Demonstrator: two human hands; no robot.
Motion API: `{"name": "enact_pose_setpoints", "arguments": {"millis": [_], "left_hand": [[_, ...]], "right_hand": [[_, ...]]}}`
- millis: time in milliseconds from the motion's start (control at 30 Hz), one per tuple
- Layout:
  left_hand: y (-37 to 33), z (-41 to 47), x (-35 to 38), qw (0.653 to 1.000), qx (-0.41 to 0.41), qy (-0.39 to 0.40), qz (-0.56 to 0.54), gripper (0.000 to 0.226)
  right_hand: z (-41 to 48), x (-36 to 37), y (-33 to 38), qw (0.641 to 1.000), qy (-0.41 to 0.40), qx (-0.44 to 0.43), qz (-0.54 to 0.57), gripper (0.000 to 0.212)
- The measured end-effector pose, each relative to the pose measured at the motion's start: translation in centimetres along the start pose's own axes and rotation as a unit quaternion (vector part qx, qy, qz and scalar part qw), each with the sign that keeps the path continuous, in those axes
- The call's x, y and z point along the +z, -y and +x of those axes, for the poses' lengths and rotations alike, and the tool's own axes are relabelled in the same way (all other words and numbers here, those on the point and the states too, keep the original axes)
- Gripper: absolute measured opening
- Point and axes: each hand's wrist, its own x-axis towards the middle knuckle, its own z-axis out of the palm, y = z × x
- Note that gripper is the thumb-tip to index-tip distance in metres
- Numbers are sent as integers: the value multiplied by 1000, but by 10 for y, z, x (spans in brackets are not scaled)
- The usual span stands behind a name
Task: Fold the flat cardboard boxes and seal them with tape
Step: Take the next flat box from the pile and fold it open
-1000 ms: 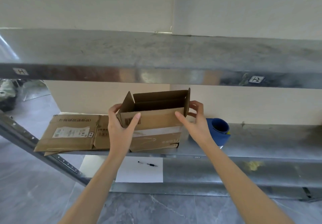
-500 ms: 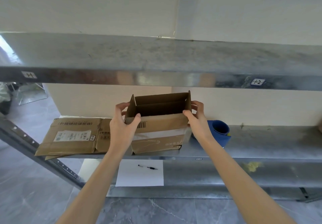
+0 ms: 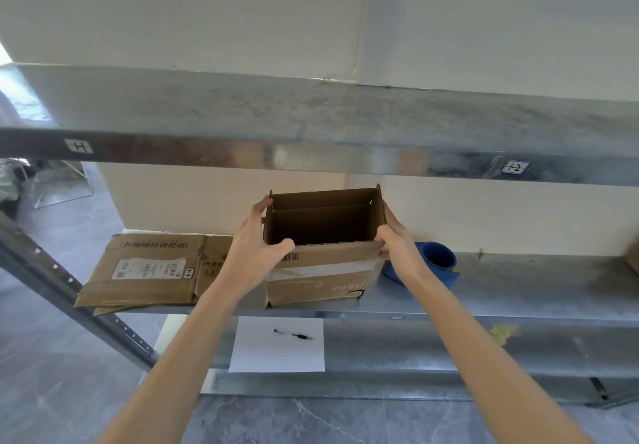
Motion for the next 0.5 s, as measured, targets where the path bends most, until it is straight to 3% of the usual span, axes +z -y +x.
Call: {"name": "enact_pose_setpoints", "arguments": {"millis": [267, 500], "left_hand": [[-8, 11, -10, 993, 39, 72, 86, 75], [-5, 13, -7, 987, 30, 89, 130, 101]], "right_hand": [[-4, -5, -4, 999, -25, -38, 2, 60], [-12, -5, -6, 997, -4, -75, -14, 60]]}}
